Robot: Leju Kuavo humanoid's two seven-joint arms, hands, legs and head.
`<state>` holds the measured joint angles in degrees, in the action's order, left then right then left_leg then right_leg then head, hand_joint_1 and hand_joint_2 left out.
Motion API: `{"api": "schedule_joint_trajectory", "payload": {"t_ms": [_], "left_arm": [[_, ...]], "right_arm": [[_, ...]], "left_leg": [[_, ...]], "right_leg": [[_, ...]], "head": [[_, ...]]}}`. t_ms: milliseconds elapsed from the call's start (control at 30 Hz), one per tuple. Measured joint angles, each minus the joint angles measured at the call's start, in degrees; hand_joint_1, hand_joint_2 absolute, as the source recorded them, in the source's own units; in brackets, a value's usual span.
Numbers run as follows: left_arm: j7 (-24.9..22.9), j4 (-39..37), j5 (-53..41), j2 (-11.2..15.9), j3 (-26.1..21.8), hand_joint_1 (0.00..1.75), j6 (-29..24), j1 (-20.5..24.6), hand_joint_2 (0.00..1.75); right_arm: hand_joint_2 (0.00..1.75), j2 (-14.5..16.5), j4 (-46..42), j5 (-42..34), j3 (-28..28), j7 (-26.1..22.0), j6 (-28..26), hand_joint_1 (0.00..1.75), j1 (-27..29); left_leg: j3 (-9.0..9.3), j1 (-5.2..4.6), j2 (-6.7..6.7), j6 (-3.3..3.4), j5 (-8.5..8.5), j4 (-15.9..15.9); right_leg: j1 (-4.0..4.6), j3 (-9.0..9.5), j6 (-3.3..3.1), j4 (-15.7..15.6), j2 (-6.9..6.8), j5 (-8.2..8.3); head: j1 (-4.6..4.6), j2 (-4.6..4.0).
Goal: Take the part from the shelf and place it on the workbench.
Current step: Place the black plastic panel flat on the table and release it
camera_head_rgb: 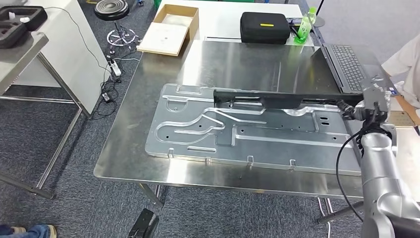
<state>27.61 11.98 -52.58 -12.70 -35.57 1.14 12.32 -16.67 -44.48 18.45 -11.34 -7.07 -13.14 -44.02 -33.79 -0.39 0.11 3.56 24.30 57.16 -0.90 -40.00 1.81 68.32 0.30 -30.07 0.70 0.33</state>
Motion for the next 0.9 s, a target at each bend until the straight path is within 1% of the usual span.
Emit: {"api": "schedule_joint_trajectory", "payload": {"t_ms": [33,67,100,133,167,200,233,267,300,367,400,433,467,533,567,600,633,700,733,767,800,833,900], "left_arm": [[0.0,0.0,0.0,0.0,0.0,0.00,0.0,0.0,0.00],[0.0,0.0,0.0,0.0,0.1,0.00,0.0,-0.1,0.00],[0.0,0.0,0.0,0.0,0.1,0.00,0.0,-0.2,0.00],[0.0,0.0,0.0,0.0,0.2,0.00,0.0,-0.2,0.00],[0.0,0.0,0.0,0.0,0.2,0.00,0.0,-0.2,0.00],[0.0,0.0,0.0,0.0,0.3,0.00,0.0,-0.1,0.00],[-0.1,0.0,0.0,0.0,0.3,0.00,0.0,-0.1,0.00],[-0.2,0.0,0.0,0.1,0.3,0.00,0.0,0.0,0.00],[-0.3,0.0,0.0,0.1,0.4,0.00,0.0,0.0,0.00],[-0.4,0.0,0.0,0.0,0.6,0.00,0.0,0.1,0.00],[-0.5,0.1,0.0,0.0,0.7,0.00,0.0,0.1,0.00],[-0.5,0.1,0.1,0.0,0.8,0.00,0.0,0.2,0.00],[-0.5,0.1,0.1,0.0,0.9,0.00,0.0,0.2,0.00],[-0.5,0.1,0.2,-0.1,1.1,0.00,0.0,0.2,0.00],[-0.6,0.1,0.2,-0.1,1.2,0.00,0.0,0.2,0.00],[-0.6,0.1,0.3,-0.1,1.2,0.00,0.0,0.2,0.00],[-0.6,0.1,0.3,-0.1,1.3,0.00,0.0,0.2,0.00],[-0.7,0.1,0.5,-0.1,1.3,0.00,-0.1,0.3,0.00],[-0.7,0.1,0.6,-0.1,1.3,0.00,-0.1,0.4,0.00],[-0.7,0.2,0.8,-0.1,1.4,0.00,-0.1,0.5,0.00],[-0.7,0.2,0.9,-0.1,1.4,0.00,-0.1,0.5,0.00],[-0.7,0.2,1.0,-0.1,1.4,0.00,-0.2,0.5,0.00],[-0.7,0.2,1.0,-0.1,1.4,0.00,-0.2,0.5,0.00]], "right_arm": [[1.75,0.0,0.7,-0.2,-0.3,0.0,0.1,0.00,-0.2],[1.75,0.0,1.3,-0.4,-0.6,-0.1,0.1,0.00,-0.2],[1.75,0.0,1.8,-0.6,-0.7,-0.1,0.1,0.00,-0.2],[1.75,0.0,2.1,-0.9,-0.8,-0.2,0.2,0.00,-0.3],[1.75,0.0,2.4,-1.4,-0.9,-0.3,0.4,0.00,-0.4],[1.75,0.0,2.8,-2.0,-1.1,-0.4,0.7,0.00,-0.7],[1.75,0.0,3.2,-2.8,-1.3,-0.6,0.9,0.00,-1.0],[1.75,0.1,3.6,-3.5,-1.5,-0.8,1.0,0.00,-1.2],[1.75,0.1,4.0,-4.2,-1.7,-1.0,0.9,0.00,-1.4],[1.75,0.3,4.8,-5.3,-1.9,-1.6,0.5,0.00,-1.7],[1.75,0.4,5.1,-5.8,-1.9,-1.9,0.4,0.00,-1.9],[1.75,0.5,5.3,-6.3,-2.0,-2.1,0.3,0.00,-2.1],[1.75,0.6,5.5,-6.8,-2.0,-2.1,0.4,0.00,-2.3],[1.75,0.8,6.2,-8.2,-2.2,-1.7,1.3,0.00,-2.6],[1.75,0.9,6.6,-8.9,-2.3,-1.4,1.8,0.00,-2.7],[1.75,1.0,7.1,-9.6,-2.5,-1.4,2.1,0.00,-2.8],[1.75,1.1,7.6,-10.0,-2.6,-1.4,2.1,0.00,-2.9],[1.75,1.3,8.3,-10.7,-2.7,-1.8,1.9,0.00,-3.4],[1.75,1.4,8.6,-11.5,-2.8,-1.7,2.5,0.00,-3.8],[1.75,1.5,8.9,-12.6,-3.0,-1.4,3.5,0.00,-4.1],[1.75,1.5,9.3,-13.7,-3.2,-0.9,4.8,0.00,-4.4],[1.75,1.6,9.7,-14.6,-3.4,-0.3,6.1,0.00,-4.5],[1.75,1.6,10.4,-15.3,-3.6,0.6,7.6,0.00,-4.8]], "left_leg": [[-0.01,0.01,0.01,0.01,0.01,0.0],[-0.02,0.04,0.02,-0.04,0.07,0.1],[-0.02,0.12,0.01,-0.16,0.17,0.3],[-0.02,0.24,0.00,-0.38,0.36,0.5],[-0.06,0.37,-0.01,-0.69,0.66,0.9],[-0.19,0.38,-0.04,-1.06,0.99,1.4],[-0.35,0.34,-0.08,-1.42,1.28,1.8],[-0.48,0.25,-0.11,-1.72,1.45,2.1],[-0.57,0.16,-0.15,-1.96,1.49,2.2],[-0.60,0.23,-0.14,-2.41,1.65,2.2],[-0.87,0.30,-0.14,-2.67,2.22,2.9],[-1.58,0.38,-0.14,-2.91,3.35,4.5],[-2.82,0.45,-0.14,-3.09,4.98,7.3],[-6.26,0.48,-0.14,-3.21,8.35,14.7],[-7.58,0.47,-0.14,-3.15,9.07,17.4],[-7.99,0.45,-0.15,-2.97,8.68,18.1],[-7.35,0.39,-0.16,-2.66,7.25,16.6],[-4.00,0.04,-0.24,-1.64,3.28,9.3],[-2.36,-0.17,-0.26,-1.16,2.03,5.9],[-1.33,-0.37,-0.27,-0.86,1.46,3.6],[-0.88,-0.51,-0.27,-0.69,1.46,2.6],[-0.71,-0.58,-0.25,-0.66,1.45,2.2],[-0.29,-0.30,-0.15,-0.49,0.85,1.1]], "right_leg": [[-0.17,-1.67,0.22,3.4,-0.01,-1.27],[-0.39,-2.80,0.45,5.5,-0.05,-1.64],[-0.63,-2.95,0.68,5.6,-0.10,-0.92],[-0.87,-1.94,0.91,3.5,-0.18,0.79],[-1.12,-0.15,1.19,-0.3,-0.32,2.75],[-1.13,1.62,1.34,-3.8,-0.36,4.07],[-1.11,2.92,1.20,-6.4,-0.34,4.85],[-1.01,3.51,0.93,-7.8,-0.27,4.94],[-0.82,3.54,0.48,-7.8,-0.15,4.71],[-0.83,3.46,-0.44,-7.9,-0.08,4.84],[-0.86,3.50,-0.88,-8.0,-0.08,4.90],[-0.86,3.54,-1.29,-8.1,-0.08,4.97],[-0.81,3.58,-1.62,-8.2,-0.10,4.99],[-0.52,3.58,-1.97,-8.2,-0.10,4.95],[-0.34,3.59,-2.04,-8.2,-0.09,4.92],[-0.16,3.62,-2.09,-8.2,-0.07,4.89],[-0.01,3.69,-2.13,-8.1,-0.03,4.87],[0.18,3.84,-2.14,-8.1,0.03,4.84],[0.26,3.82,-2.05,-8.1,0.07,4.85],[0.25,3.75,-1.89,-8.2,0.09,4.90],[0.19,3.67,-1.65,-8.2,0.10,4.99],[0.16,3.64,-1.35,-8.4,0.11,5.12],[0.11,3.61,-0.78,-8.4,0.06,5.01]], "head": [[-0.01,0.00],[0.00,0.00],[0.00,0.00],[0.00,0.00],[0.01,0.00],[0.02,0.00],[-0.01,0.00],[-0.03,0.00],[-0.06,0.00],[-0.06,0.00],[-0.06,0.00],[-0.06,0.00],[-0.07,0.00],[-0.07,0.00],[-0.07,0.00],[-0.07,0.00],[-0.07,0.00],[-0.06,0.00],[-0.06,0.00],[-0.06,0.00],[-0.06,0.00],[-0.06,0.00],[-0.06,0.00]]}}
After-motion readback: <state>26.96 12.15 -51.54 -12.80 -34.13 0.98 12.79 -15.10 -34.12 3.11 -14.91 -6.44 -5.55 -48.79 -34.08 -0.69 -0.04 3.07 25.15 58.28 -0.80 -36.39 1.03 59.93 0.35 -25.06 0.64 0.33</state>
